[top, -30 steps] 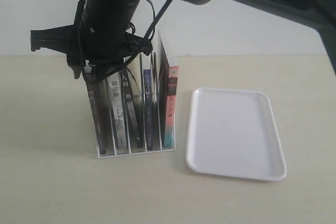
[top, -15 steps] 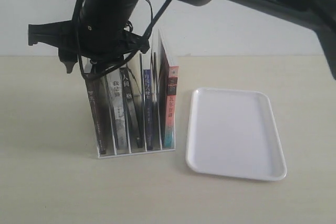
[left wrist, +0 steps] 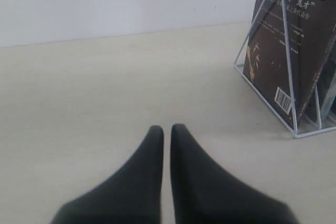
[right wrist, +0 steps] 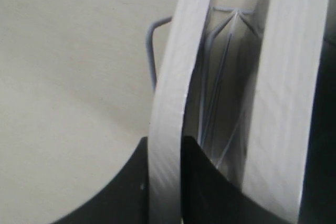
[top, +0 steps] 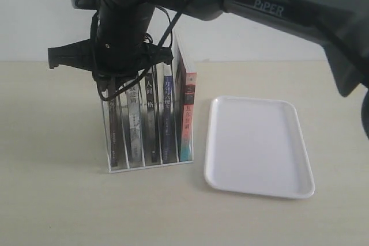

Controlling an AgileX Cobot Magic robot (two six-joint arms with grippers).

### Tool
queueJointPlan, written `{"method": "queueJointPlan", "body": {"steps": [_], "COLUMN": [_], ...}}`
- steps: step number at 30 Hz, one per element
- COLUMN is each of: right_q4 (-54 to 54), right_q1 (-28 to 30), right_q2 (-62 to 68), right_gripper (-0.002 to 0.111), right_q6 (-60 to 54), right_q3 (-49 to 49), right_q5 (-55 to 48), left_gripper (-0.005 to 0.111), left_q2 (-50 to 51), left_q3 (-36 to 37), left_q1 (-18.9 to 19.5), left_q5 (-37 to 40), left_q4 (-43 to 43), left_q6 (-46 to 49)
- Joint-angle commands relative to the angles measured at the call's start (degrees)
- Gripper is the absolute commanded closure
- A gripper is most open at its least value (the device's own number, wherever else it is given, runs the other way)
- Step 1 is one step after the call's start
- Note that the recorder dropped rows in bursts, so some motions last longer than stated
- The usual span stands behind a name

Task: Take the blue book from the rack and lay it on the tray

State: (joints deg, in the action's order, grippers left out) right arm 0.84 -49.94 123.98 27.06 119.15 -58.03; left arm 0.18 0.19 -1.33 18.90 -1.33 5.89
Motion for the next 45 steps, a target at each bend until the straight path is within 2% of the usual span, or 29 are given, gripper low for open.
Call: {"method": "queueJointPlan", "body": {"steps": [1, 8, 19, 26, 36, 39, 43, 45], "right_q4": [0.05, 2.12, 3.73, 9.86, 10.35, 9.84, 7.80, 7.16], "right_q1": [0.29, 0.29, 0.29, 0.18, 0.18, 0.18, 0.18, 0.18], "right_q2": [-0.17, -0.17, -0.17, 1.95, 4.80, 5.34, 6.11, 5.82], "right_gripper": [0.108, 0.108, 0.108, 0.108, 0.108, 0.096, 0.068, 0.064], "right_q6": [-0.68, -1.73, -1.74, -1.74, -1.74, -1.74, -1.90, -1.90], "right_q3": [4.92, 18.85, 19.25, 19.25, 19.25, 19.25, 19.25, 19.25], "right_q5": [-1.91, -11.93, -11.93, -11.93, -11.93, -11.93, -11.93, -11.93], "left_gripper": [0.102, 0.102, 0.102, 0.102, 0.102, 0.102, 0.102, 0.102], "left_q2": [-0.18, -0.18, -0.18, -0.18, -0.18, -0.18, -0.18, -0.18], "left_q3": [-0.19, -0.19, -0.19, -0.19, -0.19, -0.19, -0.19, -0.19], "left_q1": [0.11, 0.11, 0.11, 0.11, 0.11, 0.11, 0.11, 0.11], "left_q5": [-0.91, -0.91, -0.91, -0.91, -0.91, -0.91, -0.91, -0.91], "left_q4": [-0.14, -0.14, -0.14, -0.14, -0.14, -0.14, -0.14, -0.14], "left_q6": [0.13, 0.13, 0.13, 0.13, 0.13, 0.13, 0.13, 0.13]}}
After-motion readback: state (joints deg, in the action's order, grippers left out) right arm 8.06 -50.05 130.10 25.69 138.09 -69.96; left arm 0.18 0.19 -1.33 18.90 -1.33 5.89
